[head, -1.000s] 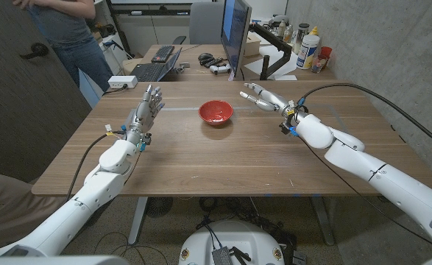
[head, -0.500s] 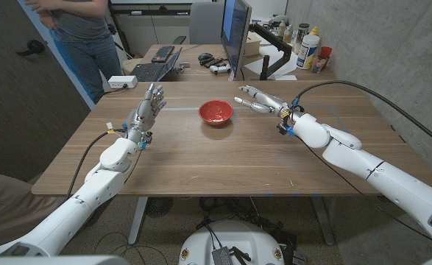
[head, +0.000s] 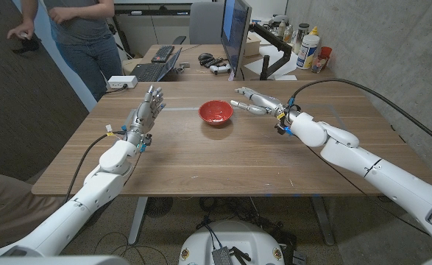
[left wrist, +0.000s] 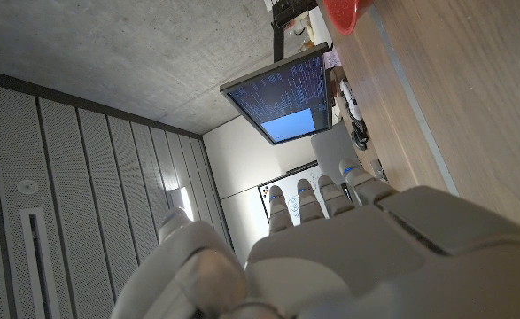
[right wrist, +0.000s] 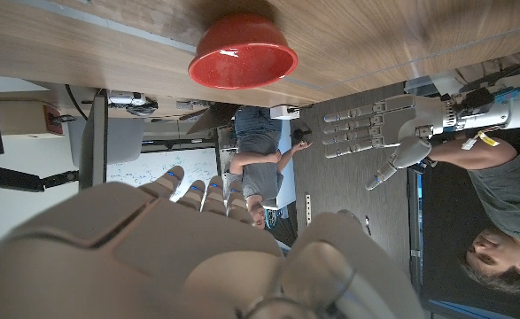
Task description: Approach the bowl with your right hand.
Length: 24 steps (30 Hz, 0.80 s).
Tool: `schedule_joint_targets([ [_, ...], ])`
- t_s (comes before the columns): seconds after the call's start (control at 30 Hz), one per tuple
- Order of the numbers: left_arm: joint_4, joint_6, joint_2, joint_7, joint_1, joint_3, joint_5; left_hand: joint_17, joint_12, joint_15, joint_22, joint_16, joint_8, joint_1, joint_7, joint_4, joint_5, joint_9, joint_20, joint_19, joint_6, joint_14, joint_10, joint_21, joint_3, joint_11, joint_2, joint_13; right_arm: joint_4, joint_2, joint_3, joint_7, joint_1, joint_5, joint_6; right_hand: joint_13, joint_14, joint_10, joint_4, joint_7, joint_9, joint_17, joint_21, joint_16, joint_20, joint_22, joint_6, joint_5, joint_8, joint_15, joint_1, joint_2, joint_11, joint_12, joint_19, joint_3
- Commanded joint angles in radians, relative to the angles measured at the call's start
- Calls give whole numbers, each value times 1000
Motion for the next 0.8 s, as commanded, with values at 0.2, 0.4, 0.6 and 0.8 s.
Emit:
schedule_joint_targets([
  [0.2,0,-7,4,11,24,-16,-5,5,3,-19,6,5,-2,13,0,-3,6,2,-4,1,1,-8,2,4,-8,-5,-3,2,14,14,-38,25,37,-89,-1,4,-58,3,0,1,4,3,3,4,10,5,11,6,2,-4,2,6,3,3,-3,-5],
  [0.4,4,-10,2,9,26,-18,-10,5,3,-18,6,5,-2,13,0,-3,6,2,-4,1,1,-8,1,4,-8,-5,-3,2,18,23,-55,24,51,-135,-12,4,-56,2,0,1,4,3,2,4,10,5,11,6,1,-6,0,5,3,2,-5,-7],
  [0.6,9,-14,0,6,29,-23,-17,5,4,-18,6,5,-2,13,0,-3,6,2,-4,1,1,-8,4,4,-9,-5,-3,2,25,33,-70,24,64,-166,-16,4,-56,2,0,-1,4,3,1,4,10,5,13,6,2,-6,-2,4,2,2,-7,-9],
  [0.8,17,-15,-2,2,30,-23,-21,5,3,-18,6,5,-2,13,0,-3,6,2,-4,1,1,-9,3,4,-10,-4,-3,2,39,46,-88,9,79,-207,-8,4,-56,1,1,-2,4,3,1,4,9,5,13,6,1,-9,-4,4,1,2,-8,-10],
])
